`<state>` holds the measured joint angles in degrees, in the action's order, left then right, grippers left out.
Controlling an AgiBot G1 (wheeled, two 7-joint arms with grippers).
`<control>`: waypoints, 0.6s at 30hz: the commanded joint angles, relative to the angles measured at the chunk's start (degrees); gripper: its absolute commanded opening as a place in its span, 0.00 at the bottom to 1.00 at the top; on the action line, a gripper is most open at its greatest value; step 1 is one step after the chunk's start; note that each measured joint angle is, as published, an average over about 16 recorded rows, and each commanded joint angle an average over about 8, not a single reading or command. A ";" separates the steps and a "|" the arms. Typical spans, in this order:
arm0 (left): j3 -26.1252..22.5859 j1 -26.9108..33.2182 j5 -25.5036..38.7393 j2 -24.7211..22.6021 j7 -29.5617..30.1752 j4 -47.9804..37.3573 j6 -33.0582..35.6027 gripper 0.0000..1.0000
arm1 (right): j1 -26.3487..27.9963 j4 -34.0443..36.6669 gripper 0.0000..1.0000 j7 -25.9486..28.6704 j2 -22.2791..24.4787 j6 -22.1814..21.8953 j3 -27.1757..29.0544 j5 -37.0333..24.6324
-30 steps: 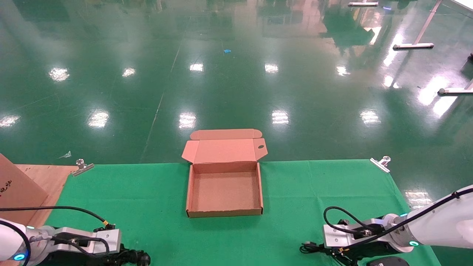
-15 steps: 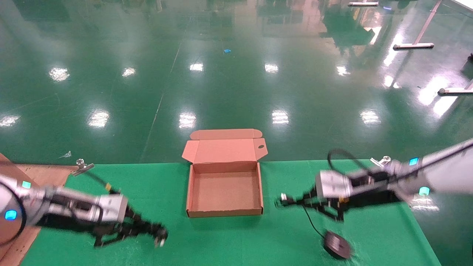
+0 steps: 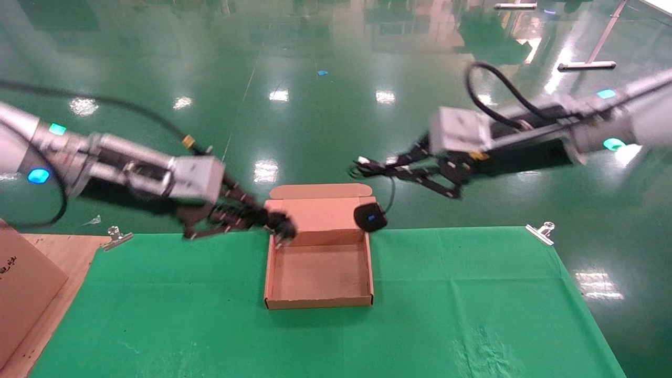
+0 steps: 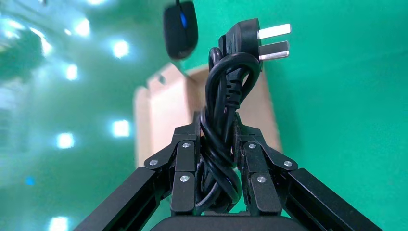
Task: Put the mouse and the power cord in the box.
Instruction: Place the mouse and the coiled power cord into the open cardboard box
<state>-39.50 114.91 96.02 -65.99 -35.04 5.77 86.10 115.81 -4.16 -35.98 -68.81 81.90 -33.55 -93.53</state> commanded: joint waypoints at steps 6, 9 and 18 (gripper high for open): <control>0.43 1.83 -0.61 -3.82 -1.62 -0.38 -2.06 0.00 | 2.69 0.75 0.00 0.11 -2.92 -1.65 0.21 0.26; 0.92 -0.29 -1.29 -5.30 -4.93 -0.48 -5.31 0.00 | 3.03 1.41 0.00 -0.27 -2.90 -1.35 0.33 0.43; 4.79 -13.32 -6.49 -10.97 -19.92 1.62 -30.09 0.00 | 3.46 2.94 0.00 -1.65 -0.70 1.83 0.74 1.05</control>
<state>-35.13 101.72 89.31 -76.38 -53.31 8.35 57.77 119.17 -1.31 -37.69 -69.47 83.53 -32.88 -92.58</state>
